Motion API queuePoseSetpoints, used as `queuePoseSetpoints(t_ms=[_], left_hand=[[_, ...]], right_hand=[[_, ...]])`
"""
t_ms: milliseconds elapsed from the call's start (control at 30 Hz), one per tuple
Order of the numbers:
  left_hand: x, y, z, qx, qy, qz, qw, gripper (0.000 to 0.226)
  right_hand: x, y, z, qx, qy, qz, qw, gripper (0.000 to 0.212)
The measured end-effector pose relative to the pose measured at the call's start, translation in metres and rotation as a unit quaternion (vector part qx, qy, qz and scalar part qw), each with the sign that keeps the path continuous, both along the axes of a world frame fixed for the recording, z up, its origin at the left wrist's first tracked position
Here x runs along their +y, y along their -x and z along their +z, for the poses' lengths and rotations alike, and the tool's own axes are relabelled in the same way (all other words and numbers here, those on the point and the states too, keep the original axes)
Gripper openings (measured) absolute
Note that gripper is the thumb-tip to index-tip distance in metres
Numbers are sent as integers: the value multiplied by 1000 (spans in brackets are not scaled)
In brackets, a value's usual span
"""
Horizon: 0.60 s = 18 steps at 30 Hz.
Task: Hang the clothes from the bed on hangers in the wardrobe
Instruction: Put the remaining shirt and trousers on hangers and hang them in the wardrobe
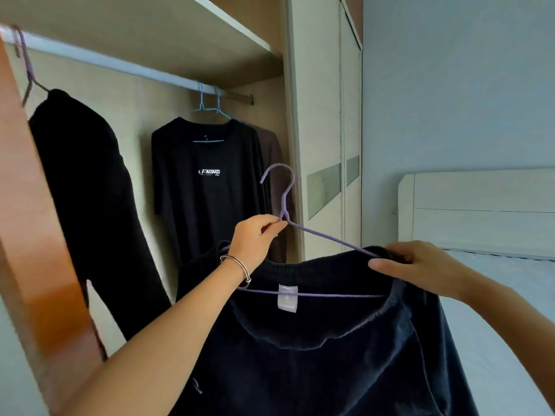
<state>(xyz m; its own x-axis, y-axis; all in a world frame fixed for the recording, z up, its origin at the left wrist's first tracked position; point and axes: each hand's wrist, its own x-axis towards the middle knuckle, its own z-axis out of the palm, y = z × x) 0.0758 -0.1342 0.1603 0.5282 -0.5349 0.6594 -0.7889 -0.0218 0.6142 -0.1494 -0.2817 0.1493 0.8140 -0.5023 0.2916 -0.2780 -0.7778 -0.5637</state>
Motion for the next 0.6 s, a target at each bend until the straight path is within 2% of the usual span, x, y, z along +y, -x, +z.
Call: queuePoseSetpoints(t_ms=[133, 267, 367, 500, 600], left_hand=[[-33, -66, 3, 12, 17, 46, 999, 21], [-67, -135, 13, -14, 63, 132, 989, 22], [-88, -182, 35, -38, 84, 199, 976, 23], [-96, -249, 79, -67, 60, 328, 940, 31], [-83, -281, 116, 0, 69, 366, 928, 33]], right_hand=[[-23, -51, 5, -16, -84, 99, 991, 15], [-64, -128, 14, -16, -120, 139, 983, 25], [-92, -193, 30, -66, -131, 159, 976, 26], [-104, -269, 69, -111, -121, 225, 960, 27], [-100, -322, 97, -154, -80, 268, 948, 32]])
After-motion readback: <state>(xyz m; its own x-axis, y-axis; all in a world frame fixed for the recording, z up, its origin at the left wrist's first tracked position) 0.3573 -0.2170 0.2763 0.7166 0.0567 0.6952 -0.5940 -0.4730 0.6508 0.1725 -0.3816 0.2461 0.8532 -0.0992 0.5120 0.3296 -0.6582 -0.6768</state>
